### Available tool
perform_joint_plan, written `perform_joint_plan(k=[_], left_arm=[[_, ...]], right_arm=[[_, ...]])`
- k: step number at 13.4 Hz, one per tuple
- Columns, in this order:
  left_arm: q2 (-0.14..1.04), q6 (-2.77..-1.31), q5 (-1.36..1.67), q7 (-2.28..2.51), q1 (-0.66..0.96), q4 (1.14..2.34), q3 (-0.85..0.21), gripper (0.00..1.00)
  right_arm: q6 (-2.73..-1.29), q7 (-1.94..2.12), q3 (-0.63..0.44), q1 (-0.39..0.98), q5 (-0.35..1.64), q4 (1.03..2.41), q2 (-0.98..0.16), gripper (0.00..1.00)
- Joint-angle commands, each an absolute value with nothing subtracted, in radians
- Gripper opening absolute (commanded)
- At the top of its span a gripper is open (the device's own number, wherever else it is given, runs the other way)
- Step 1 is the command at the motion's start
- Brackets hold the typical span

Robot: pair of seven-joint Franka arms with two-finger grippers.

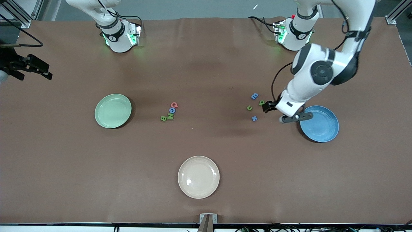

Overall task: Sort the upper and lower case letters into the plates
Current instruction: 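Move the left gripper down toward the blue x letter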

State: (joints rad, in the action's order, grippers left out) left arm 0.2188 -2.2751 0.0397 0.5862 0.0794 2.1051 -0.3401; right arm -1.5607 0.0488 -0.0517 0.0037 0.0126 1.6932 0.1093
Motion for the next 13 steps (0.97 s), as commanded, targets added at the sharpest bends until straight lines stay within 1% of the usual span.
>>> perform_joint_plan(k=[1, 3, 5, 7, 9, 10, 11, 13], left_arm=[[0.32, -2.341, -0.101, 0.812, 0.149, 2.095, -0.345, 1.0], [0.386, -2.402, -0.175, 0.906, 0.166, 2.094, -0.347, 1.0], [0.437, -2.482, -0.176, 0.928, 0.172, 2.089, -0.345, 1.0], [0.472, -2.532, -0.176, 0.939, 0.172, 2.089, -0.347, 1.0], [0.491, -2.551, -0.176, 0.937, 0.17, 2.089, -0.345, 1.0], [0.502, -2.563, -0.179, 0.939, 0.17, 2.091, -0.344, 1.0], [0.506, -2.569, -0.189, 0.939, 0.17, 2.091, -0.342, 0.98], [0.517, -2.569, -0.202, 0.943, 0.17, 2.091, -0.341, 0.91]], right_arm=[[-1.571, 0.055, -0.046, -0.012, 0.008, 1.674, 0.057, 1.0], [-1.575, 0.055, -0.046, -0.012, 0.0, 1.648, -0.004, 1.0], [-1.565, 0.057, -0.048, -0.017, 0.003, 1.617, -0.121, 1.0], [-1.578, 0.048, -0.045, -0.014, 0.011, 1.608, -0.13, 1.0], [-1.598, -0.003, -0.041, 0.0, 0.026, 1.617, -0.141, 1.0], [-1.627, -0.071, -0.041, 0.012, 0.061, 1.647, -0.141, 1.0], [-1.661, -0.156, -0.041, 0.04, 0.08, 1.679, -0.14, 1.0], [-1.721, -0.326, -0.041, 0.101, 0.071, 1.701, -0.162, 1.0]])
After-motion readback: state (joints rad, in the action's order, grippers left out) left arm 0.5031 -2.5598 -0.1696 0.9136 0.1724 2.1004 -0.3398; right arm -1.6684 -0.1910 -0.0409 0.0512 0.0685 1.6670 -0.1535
